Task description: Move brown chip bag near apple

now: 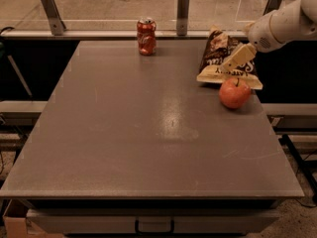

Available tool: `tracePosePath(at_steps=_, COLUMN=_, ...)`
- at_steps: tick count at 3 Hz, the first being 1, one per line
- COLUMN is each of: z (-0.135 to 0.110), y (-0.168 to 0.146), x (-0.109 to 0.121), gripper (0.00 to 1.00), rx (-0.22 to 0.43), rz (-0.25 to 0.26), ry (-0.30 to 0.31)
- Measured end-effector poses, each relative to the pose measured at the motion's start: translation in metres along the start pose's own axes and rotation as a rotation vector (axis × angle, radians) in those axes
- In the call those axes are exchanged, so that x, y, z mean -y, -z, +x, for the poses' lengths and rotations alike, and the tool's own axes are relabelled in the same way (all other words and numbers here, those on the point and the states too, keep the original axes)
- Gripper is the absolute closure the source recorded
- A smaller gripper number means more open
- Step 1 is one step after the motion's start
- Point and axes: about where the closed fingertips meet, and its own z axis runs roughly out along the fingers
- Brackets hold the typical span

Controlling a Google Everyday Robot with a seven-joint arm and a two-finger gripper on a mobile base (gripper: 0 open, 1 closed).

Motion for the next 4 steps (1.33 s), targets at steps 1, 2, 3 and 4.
tracePosePath(at_steps=1, z=-0.024, y=0.015, x=0.013, gripper=0.00, rx=0.064, rz=0.047, ry=-0.014)
tracePosePath(at_steps=2, z=-0.069, y=0.070, x=0.036, gripper=0.00, rx=0.219, rz=0.144, ry=-0.042)
tracePosePath(at_steps=3, z=-0.103, y=0.159, x=0.050, gripper=0.00, rx=0.391, rz=0.259, ry=-0.068)
tracePosePath(at_steps=4, z=-0.097, y=0.168, x=0.051, gripper=0.00, rx=0.400, rz=0.268, ry=-0.083)
